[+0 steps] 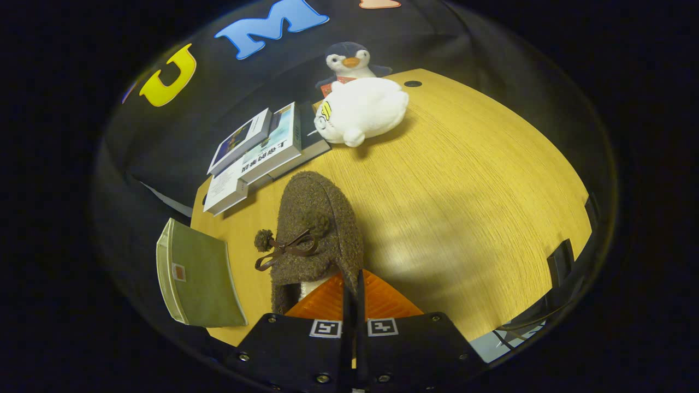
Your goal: Open the storage box then place both shoes into the box .Put the left shoe in first, then the right shoe, with the right side of both shoes facing outward in a uniform manner.
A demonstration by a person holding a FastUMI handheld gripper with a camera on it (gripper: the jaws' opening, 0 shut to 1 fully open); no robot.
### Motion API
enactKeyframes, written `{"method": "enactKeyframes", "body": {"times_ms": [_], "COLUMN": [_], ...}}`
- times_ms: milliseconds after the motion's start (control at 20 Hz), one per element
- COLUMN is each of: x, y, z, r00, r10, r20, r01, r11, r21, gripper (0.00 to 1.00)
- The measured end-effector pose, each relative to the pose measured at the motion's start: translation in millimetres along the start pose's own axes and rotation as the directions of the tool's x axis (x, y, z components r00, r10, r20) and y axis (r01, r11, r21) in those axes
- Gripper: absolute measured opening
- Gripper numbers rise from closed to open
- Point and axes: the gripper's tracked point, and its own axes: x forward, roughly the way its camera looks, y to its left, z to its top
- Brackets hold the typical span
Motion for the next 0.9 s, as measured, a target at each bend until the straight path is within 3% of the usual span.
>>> {"method": "enactKeyframes", "body": {"times_ms": [650,900], "x": [-24,-31], "y": [127,186], "z": [12,11], "r00": [0.995,0.986], "r10": [0.092,0.165], "r20": [0.031,0.025], "r01": [-0.089,-0.161], "r11": [0.992,0.98], "r21": [-0.09,-0.119], "gripper": [0.03,0.03]}}
